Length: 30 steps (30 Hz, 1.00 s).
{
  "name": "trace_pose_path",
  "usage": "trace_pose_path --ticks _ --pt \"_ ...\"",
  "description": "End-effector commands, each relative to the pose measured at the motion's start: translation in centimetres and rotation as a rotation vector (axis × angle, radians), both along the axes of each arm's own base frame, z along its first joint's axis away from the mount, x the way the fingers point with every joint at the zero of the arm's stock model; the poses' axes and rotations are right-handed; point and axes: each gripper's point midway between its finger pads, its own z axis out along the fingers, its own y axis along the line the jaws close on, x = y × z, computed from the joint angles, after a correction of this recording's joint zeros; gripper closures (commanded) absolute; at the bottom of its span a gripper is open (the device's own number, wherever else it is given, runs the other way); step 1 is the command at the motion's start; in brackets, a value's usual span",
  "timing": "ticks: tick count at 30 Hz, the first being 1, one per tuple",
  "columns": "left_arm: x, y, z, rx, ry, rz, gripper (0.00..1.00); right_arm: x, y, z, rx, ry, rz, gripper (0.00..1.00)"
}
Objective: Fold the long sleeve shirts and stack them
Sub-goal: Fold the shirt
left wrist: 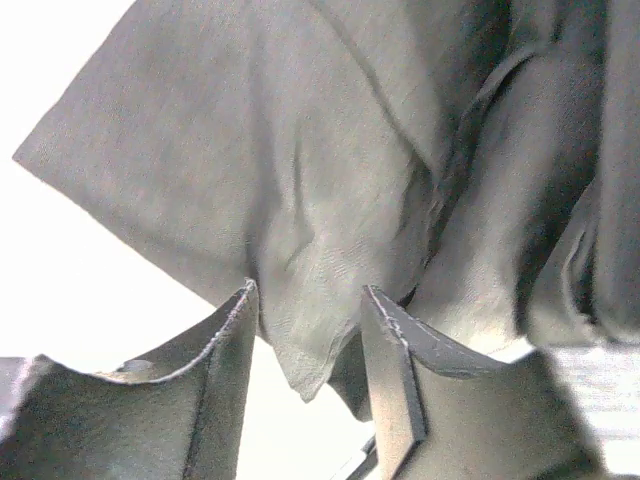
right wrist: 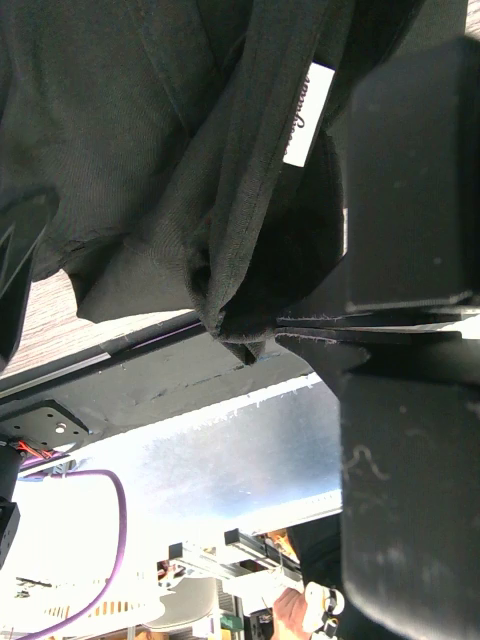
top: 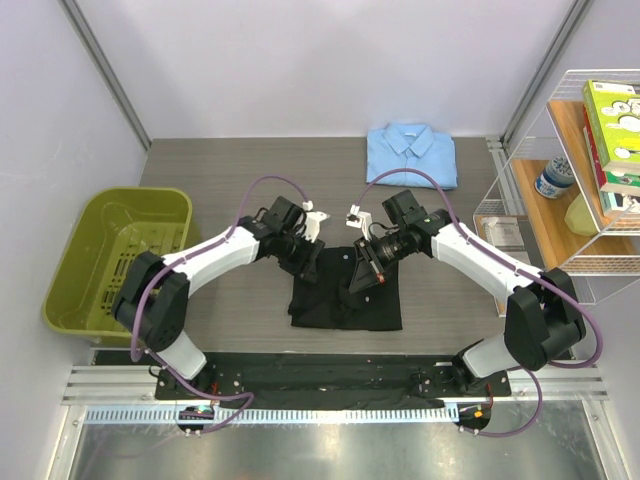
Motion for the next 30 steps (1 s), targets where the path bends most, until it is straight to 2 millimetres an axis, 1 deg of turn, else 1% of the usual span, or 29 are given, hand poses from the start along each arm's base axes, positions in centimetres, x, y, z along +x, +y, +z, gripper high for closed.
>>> trace_pose_path --ticks 1,2,4,6,9,12,14,17,18,19,22,25,27,28,29,30 --pt "-1.5 3.0 -0.5 0.098 -0.002 -0.023 0.52 0.6 0.8 1.7 0.059 -0.059 0.022 0.99" --pt "-1.8 3.3 -0.7 0.111 0.002 -0.029 0.50 0.6 0.8 1.8 0.060 -0.058 0.023 0.99" --pt "-2.3 3.4 -1.0 0.110 0.020 -0.041 0.50 0.7 0.7 1.9 0.062 -0.061 0.022 0.99" --pt "-2.3 3.5 -1.5 0.116 0.031 -0.038 0.49 0.6 0.8 1.8 0.060 -0.057 0.022 0.99" --pt "-2.4 3.2 -2.4 0.117 0.059 -0.043 0.49 0.6 0.8 1.8 0.059 -0.052 0.020 0.99" --pt "-2.6 2.6 -2.5 0.091 0.081 -0.056 0.49 0.7 0.8 1.7 0.055 -0.053 0.017 0.99" --pt "-2.7 1.9 -2.0 0.052 0.082 -0.070 0.51 0.6 0.8 1.7 0.055 -0.053 0.017 0.99" --pt "-3.4 1.0 -1.7 0.006 0.119 -0.097 0.56 0.7 0.8 1.8 0.056 -0.057 0.018 0.99" --pt "-3.8 0.7 -1.6 -0.017 0.140 -0.111 0.59 0.8 0.8 1.8 0.057 -0.059 0.016 0.99" --pt "-3.8 0.4 -1.5 -0.023 0.148 -0.111 0.65 0.8 0.8 1.8 0.055 -0.055 0.015 0.99" --pt "-4.2 -0.6 -1.1 -0.067 0.163 -0.133 0.75 0.9 0.9 1.8 0.055 -0.057 0.016 0.99" --pt "-4.2 -1.3 -0.8 -0.093 0.172 -0.139 0.78 1.0 0.9 1.8 0.055 -0.058 0.015 0.99" --pt "-3.8 -1.3 -0.4 -0.096 0.154 -0.126 0.74 1.0 0.9 1.8 0.055 -0.055 0.015 0.99" --pt "-3.3 -0.9 -0.4 -0.088 0.133 -0.101 0.66 1.1 1.0 1.8 0.055 -0.057 0.015 0.99" --pt "-2.7 -0.5 0.1 -0.075 0.095 -0.073 0.61 1.0 1.0 1.8 0.055 -0.058 0.015 0.99" --pt "-2.3 0.0 0.2 -0.063 0.079 -0.056 0.58 1.0 1.0 1.9 0.056 -0.061 0.017 0.99"
